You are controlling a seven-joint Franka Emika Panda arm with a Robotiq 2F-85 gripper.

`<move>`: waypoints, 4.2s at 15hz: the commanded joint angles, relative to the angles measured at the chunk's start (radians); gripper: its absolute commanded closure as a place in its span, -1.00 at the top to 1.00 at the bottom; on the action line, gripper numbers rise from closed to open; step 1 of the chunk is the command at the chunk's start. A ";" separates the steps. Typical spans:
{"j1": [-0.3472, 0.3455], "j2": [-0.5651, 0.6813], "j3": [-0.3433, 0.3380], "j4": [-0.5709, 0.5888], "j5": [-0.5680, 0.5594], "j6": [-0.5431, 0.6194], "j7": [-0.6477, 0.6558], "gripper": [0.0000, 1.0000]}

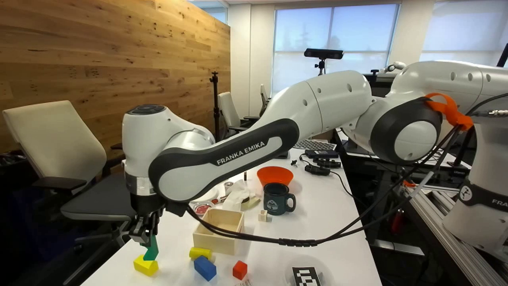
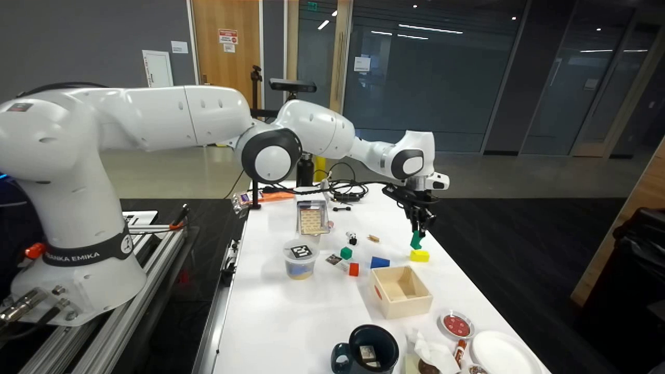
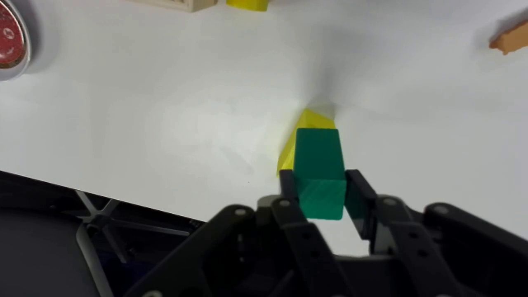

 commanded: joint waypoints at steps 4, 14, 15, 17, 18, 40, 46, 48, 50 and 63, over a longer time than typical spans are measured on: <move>0.002 0.019 0.010 0.019 0.015 -0.005 -0.031 -0.81; 0.007 0.034 -0.004 0.030 0.000 0.060 -0.059 -0.81; 0.007 0.036 -0.007 0.031 -0.002 0.073 -0.062 -0.81; 0.007 0.039 -0.013 0.031 -0.005 0.099 -0.060 -0.81; 0.007 0.040 -0.015 0.031 -0.005 0.108 -0.059 -0.81; 0.009 0.044 -0.034 0.010 -0.008 0.118 -0.053 -0.81; 0.008 0.042 -0.032 0.007 -0.006 0.113 -0.051 -0.81; 0.008 0.042 -0.030 0.007 -0.004 0.107 -0.054 -0.81; 0.008 0.042 -0.030 0.006 -0.004 0.102 -0.054 -0.81; 0.011 0.037 -0.025 0.002 -0.005 0.069 -0.067 -0.81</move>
